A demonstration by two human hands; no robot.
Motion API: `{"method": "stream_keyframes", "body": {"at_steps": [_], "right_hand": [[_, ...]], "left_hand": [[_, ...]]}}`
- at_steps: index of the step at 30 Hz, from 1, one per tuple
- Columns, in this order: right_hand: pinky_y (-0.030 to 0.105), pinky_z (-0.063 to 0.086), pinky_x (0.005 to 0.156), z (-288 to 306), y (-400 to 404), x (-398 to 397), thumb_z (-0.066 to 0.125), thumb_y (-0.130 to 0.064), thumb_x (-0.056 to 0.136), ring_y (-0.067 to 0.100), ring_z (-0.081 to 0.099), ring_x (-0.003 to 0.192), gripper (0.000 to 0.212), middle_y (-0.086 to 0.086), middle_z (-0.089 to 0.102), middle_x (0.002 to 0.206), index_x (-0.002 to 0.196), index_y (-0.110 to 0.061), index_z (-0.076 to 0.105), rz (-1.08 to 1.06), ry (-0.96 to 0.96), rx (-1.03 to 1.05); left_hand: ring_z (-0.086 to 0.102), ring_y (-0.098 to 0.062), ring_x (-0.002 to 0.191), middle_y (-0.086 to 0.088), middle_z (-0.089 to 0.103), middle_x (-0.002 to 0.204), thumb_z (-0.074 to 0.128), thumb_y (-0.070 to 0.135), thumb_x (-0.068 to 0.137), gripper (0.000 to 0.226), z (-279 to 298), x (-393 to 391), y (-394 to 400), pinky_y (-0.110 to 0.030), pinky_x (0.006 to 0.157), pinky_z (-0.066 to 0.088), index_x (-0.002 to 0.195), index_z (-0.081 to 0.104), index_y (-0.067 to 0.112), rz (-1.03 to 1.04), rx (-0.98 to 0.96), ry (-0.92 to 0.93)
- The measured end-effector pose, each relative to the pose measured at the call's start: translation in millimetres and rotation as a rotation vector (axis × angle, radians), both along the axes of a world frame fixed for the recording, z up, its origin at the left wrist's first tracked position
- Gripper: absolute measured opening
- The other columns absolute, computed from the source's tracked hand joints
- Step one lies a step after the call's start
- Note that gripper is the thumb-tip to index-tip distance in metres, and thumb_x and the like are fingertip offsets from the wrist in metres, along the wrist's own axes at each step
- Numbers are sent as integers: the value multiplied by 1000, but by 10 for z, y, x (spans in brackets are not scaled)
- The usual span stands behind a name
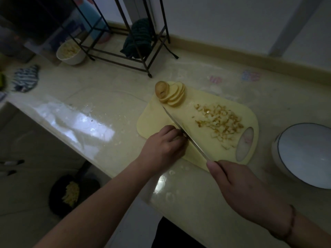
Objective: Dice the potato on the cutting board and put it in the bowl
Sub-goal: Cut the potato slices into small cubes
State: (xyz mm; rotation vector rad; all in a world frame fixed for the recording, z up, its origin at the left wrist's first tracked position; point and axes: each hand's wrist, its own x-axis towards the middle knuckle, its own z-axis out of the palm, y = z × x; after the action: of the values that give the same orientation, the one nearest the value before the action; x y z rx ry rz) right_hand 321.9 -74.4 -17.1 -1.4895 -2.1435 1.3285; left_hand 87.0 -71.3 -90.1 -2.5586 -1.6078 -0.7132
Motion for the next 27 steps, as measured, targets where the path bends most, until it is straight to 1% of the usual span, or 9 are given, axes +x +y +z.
{"method": "stream_keyframes", "body": {"at_steps": [4,7,9,11,14,15,18,23,27], "right_hand": [[19,36,56,-25,63,-34,29,-56,92,9,49,56,52,-1,49,56,62,-17,45,13,-22,4],[17,36,56,-15,122,-46,33,-49,97,8,46,55,50,-2,48,57,61,-16,44,16,-20,-12],[18,36,57,10,109,-12,32,-49,97,8,46,55,51,-2,49,57,62,-15,45,21,-19,-25],[19,37,57,19,55,36,31,-51,96,9,47,54,52,-1,48,56,61,-16,45,32,-34,-31],[20,37,56,8,-26,83,27,-57,90,8,48,54,52,-1,46,53,60,-19,44,23,-35,-11],[20,36,54,4,-32,87,27,-58,90,8,47,53,51,-2,45,53,59,-20,43,27,-37,2],[19,33,52,7,2,94,31,-52,95,8,46,54,49,-3,46,55,60,-20,43,43,-58,12],[21,31,52,10,73,93,33,-51,97,8,45,54,50,-2,46,56,60,-18,43,64,-66,5],[23,32,54,24,102,72,33,-50,97,9,44,54,50,-4,45,55,60,-18,43,60,-60,2]], "left_hand": [[63,-32,94,-14,69,100,68,13,90,15,-1,24,66,-34,79,50,99,75,3,9,-18,-38],[63,-32,92,-13,70,102,70,11,89,15,5,9,83,-34,79,50,100,74,3,11,-21,-25],[63,-32,93,-13,70,103,69,12,90,14,17,12,61,-34,79,50,100,75,3,12,-22,-21],[63,-32,93,-12,71,103,65,14,92,16,26,24,42,-34,77,50,100,75,4,19,-17,-19],[64,-31,91,-12,71,101,59,20,95,23,42,33,30,-35,72,51,99,76,5,25,-22,-27],[64,-32,90,-12,71,99,58,21,95,24,44,35,28,-35,69,52,99,76,5,29,-30,-29],[65,-33,87,-11,70,97,58,24,93,26,41,30,29,-35,64,54,98,76,7,53,-62,-30],[63,-32,90,-12,69,99,59,24,90,27,40,29,16,-35,70,53,101,76,7,76,-84,-45],[64,-33,95,-13,69,106,60,26,92,26,70,47,1,-36,77,54,101,76,8,88,-91,-69]]}}
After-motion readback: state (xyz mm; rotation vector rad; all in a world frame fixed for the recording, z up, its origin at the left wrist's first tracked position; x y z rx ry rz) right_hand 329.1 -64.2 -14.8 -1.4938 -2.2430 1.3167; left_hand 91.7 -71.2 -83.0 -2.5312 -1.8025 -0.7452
